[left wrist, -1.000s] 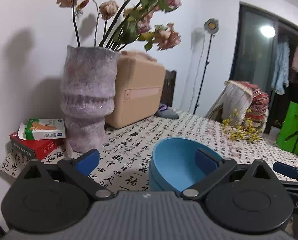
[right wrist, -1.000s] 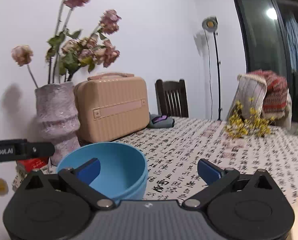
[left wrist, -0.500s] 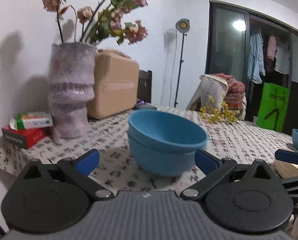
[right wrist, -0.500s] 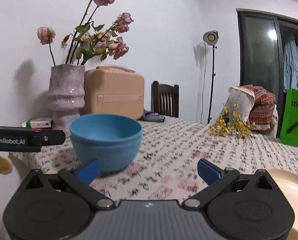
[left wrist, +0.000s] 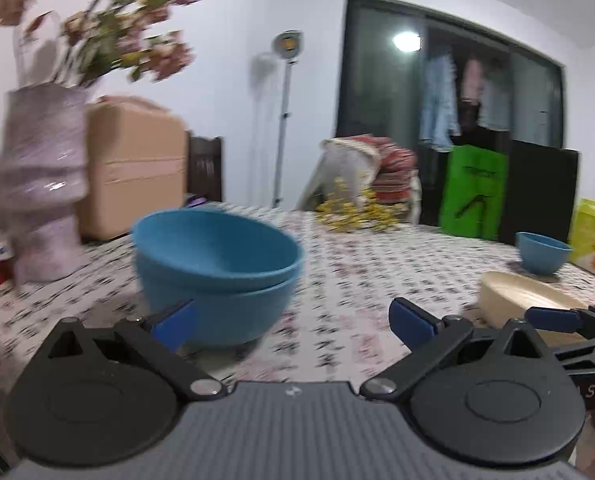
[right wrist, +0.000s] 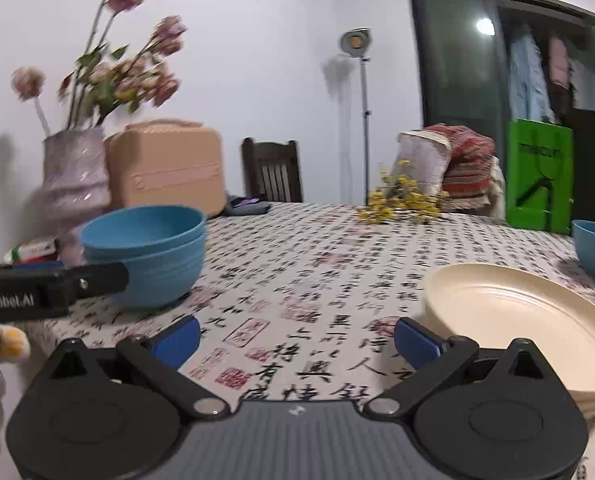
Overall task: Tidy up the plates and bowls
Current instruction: 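Withdraw both open grippers from the stacked blue bowls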
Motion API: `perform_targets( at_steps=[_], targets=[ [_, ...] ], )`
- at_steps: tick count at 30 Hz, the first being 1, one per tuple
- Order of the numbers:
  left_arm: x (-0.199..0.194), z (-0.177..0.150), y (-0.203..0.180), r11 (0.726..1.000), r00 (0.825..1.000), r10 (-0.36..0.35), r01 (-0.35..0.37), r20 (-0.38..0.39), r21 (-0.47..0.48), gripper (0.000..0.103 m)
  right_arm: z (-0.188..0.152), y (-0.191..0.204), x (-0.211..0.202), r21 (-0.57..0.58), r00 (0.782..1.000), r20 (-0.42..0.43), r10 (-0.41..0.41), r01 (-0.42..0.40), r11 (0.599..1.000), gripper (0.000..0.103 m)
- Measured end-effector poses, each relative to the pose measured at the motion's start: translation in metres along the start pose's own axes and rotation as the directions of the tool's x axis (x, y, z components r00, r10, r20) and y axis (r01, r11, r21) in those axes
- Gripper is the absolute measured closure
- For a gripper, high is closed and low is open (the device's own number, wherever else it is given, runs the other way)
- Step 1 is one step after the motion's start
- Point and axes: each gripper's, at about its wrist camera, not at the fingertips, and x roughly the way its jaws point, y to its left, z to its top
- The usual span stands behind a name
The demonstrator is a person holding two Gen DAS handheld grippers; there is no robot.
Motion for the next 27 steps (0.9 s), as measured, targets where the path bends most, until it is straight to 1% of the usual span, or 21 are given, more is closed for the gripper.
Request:
perform_targets(
  at_steps=[4,8,10,12,15,19,24,27],
  targets=[
    [0.010,0.002,-0.010,0.997,0.997,-0.073,0.073,0.011,-0.006,0.000,0.003,-0.010,-0.006,0.017,0.999,-0.001,-0.049,0.049,0.999,0.000],
    [0.018,0.001,-0.020,0.994,0.994,-0.111,0.111,0.018,0.003,0.000,0.003,-0.023,-0.008,0.022,0.996,-0.043,-0.084,0.085,0.996,0.000],
    [0.021,0.000,-0.023,0.992,0.991,-0.130,0.130,0.016,0.003,0.000,0.003,-0.026,-0.011,0.017,0.995,-0.042,-0.086,0.087,0.996,0.000],
    [0.023,0.000,-0.025,0.991,0.991,-0.135,0.135,0.018,0.008,0.000,0.004,-0.029,-0.013,0.025,0.995,-0.032,-0.090,0.091,0.996,0.000],
    [0.024,0.000,-0.025,0.990,0.990,-0.143,0.142,0.019,0.004,0.000,0.007,-0.027,-0.016,0.003,0.996,-0.003,-0.090,0.090,0.996,0.000],
    [0.022,0.002,-0.022,0.991,0.990,-0.136,0.136,0.030,-0.004,0.000,0.015,-0.024,-0.017,-0.008,0.995,0.019,-0.095,0.095,0.995,0.000],
    [0.019,0.004,-0.023,0.991,0.990,-0.135,0.135,0.041,-0.017,0.000,0.018,-0.028,-0.026,0.016,0.991,0.059,-0.121,0.120,0.993,0.000],
    [0.021,0.006,-0.023,0.989,0.990,-0.140,0.142,0.035,-0.042,0.000,0.015,-0.033,-0.032,0.044,0.985,0.084,-0.147,0.144,0.989,0.000]
  ],
)
